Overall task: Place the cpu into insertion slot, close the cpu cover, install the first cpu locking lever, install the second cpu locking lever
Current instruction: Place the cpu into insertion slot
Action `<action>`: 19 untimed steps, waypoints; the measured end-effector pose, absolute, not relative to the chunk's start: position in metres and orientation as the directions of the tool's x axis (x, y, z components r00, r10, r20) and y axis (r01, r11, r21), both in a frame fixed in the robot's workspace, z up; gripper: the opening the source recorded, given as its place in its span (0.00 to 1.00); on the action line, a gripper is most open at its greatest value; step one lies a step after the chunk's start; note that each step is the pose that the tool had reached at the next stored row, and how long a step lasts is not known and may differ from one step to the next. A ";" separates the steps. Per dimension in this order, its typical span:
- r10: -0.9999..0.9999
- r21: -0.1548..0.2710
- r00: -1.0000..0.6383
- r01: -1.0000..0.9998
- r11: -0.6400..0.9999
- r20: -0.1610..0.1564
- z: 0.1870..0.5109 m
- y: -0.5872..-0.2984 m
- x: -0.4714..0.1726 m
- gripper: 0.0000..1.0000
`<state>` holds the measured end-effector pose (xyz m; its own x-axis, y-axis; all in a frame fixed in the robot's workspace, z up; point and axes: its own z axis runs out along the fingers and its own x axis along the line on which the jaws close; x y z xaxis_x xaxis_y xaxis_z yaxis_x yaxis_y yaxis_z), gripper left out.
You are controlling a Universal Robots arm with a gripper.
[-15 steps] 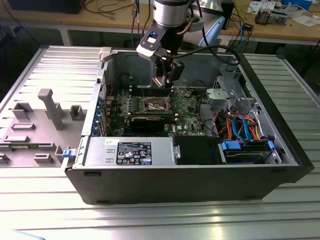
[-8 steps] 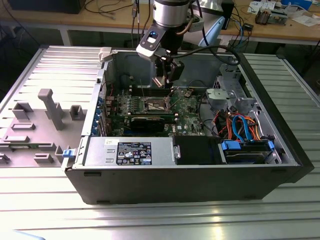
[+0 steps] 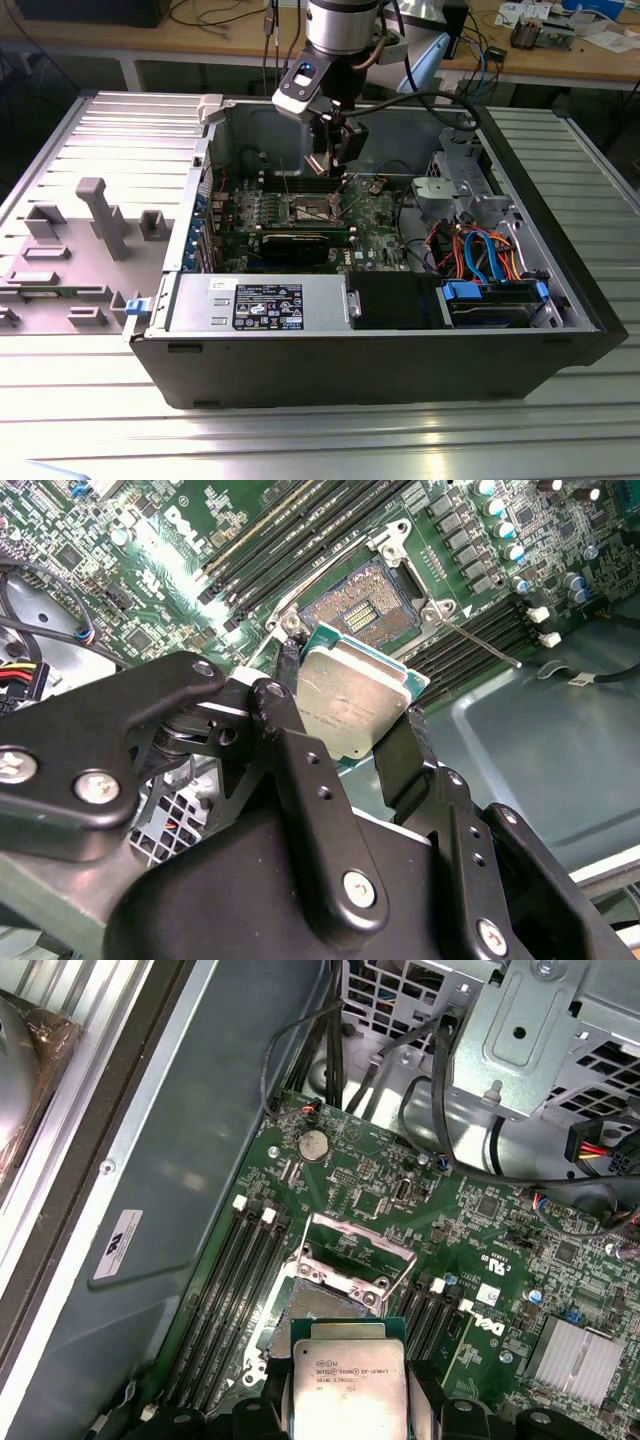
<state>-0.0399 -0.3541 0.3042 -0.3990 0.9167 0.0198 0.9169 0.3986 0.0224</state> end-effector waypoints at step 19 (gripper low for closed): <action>0.920 0.022 -0.391 0.920 0.390 0.020 0.304 -0.354 -0.040 0.55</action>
<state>-0.0399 -0.3540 0.3036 -0.3909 0.9202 0.0198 0.9203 0.3905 0.0224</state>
